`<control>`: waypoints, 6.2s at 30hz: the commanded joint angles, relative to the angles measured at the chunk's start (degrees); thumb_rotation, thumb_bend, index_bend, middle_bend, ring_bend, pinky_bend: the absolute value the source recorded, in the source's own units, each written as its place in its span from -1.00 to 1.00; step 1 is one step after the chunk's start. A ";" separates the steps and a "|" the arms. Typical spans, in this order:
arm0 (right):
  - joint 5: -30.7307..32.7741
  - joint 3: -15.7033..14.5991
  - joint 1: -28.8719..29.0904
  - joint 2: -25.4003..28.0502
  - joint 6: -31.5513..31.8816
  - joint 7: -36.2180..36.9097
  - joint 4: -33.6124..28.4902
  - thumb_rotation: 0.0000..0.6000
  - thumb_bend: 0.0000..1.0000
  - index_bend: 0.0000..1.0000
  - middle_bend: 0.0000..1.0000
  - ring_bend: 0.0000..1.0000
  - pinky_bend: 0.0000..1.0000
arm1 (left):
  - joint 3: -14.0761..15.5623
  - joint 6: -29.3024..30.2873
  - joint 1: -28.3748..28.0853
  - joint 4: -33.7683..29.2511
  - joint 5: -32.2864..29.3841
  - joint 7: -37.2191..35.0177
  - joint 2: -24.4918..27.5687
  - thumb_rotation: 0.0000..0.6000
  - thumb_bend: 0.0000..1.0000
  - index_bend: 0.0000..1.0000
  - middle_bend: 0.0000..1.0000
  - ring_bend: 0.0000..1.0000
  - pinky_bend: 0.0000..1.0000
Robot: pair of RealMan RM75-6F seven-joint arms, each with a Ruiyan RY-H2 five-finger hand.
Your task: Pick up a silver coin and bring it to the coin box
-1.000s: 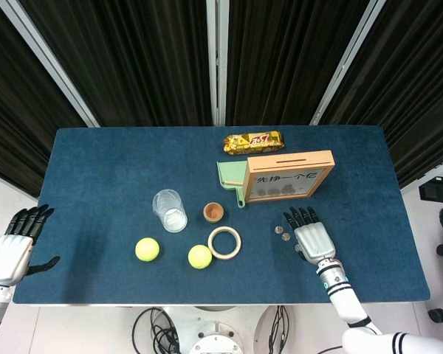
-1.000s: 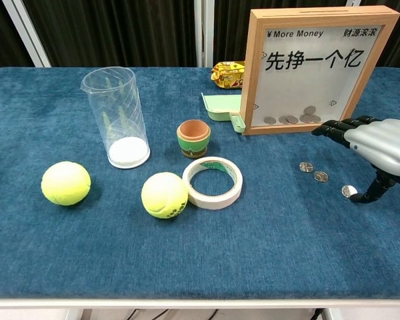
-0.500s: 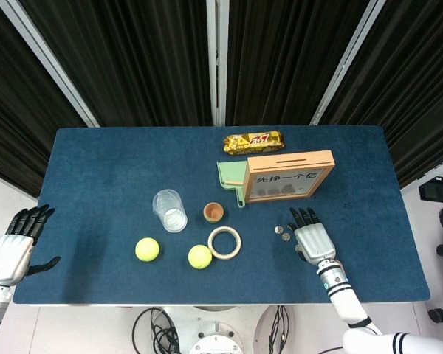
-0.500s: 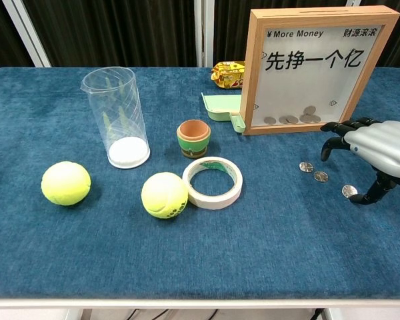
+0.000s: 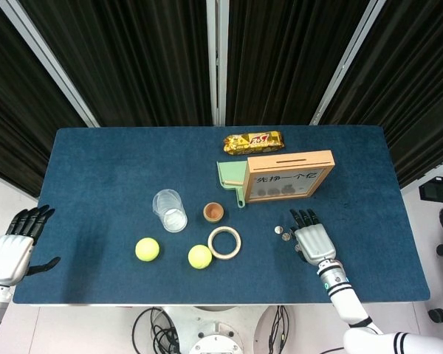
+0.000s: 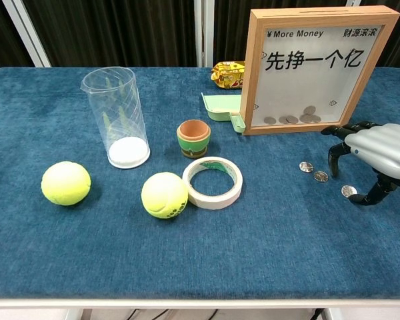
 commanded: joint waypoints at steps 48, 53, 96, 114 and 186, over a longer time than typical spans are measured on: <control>2.58 -1.51 0.98 1.95 -0.18 0.83 -2.44 1.00 -0.87 0.27 -1.00 -1.00 -1.00 | 0.18 -0.42 -0.15 0.39 0.02 -0.83 0.05 1.00 -0.69 -0.89 -0.96 -1.00 -1.00; 1.23 -1.64 0.69 1.98 0.30 2.14 -2.04 1.00 -0.87 0.11 -1.00 -1.00 -1.00 | 0.16 -0.41 -0.21 0.34 0.10 -0.84 0.06 1.00 -0.69 -0.89 -0.96 -1.00 -1.00; 0.41 -1.83 0.55 1.37 0.34 1.66 -0.54 1.00 -0.25 0.24 -0.84 -1.00 -1.00 | 0.46 -0.87 -0.29 0.57 0.12 -1.11 0.02 1.00 -0.69 -0.89 -0.96 -1.00 -1.00; -14.85 -1.10 -2.72 12.41 11.33 8.40 -16.94 1.00 -0.24 0.31 -0.84 -1.00 -1.00 | 0.54 -0.17 -0.22 -0.81 0.79 -0.28 0.55 1.00 -0.69 -0.89 -0.96 -1.00 -1.00; 55.33 14.41 38.89 26.41 -4.82 -8.81 -13.27 1.00 -0.14 0.43 -0.78 -1.00 -1.00 | 0.78 -0.51 -1.11 0.27 1.76 -3.02 1.22 1.00 -0.69 -0.88 -0.96 -1.00 -1.00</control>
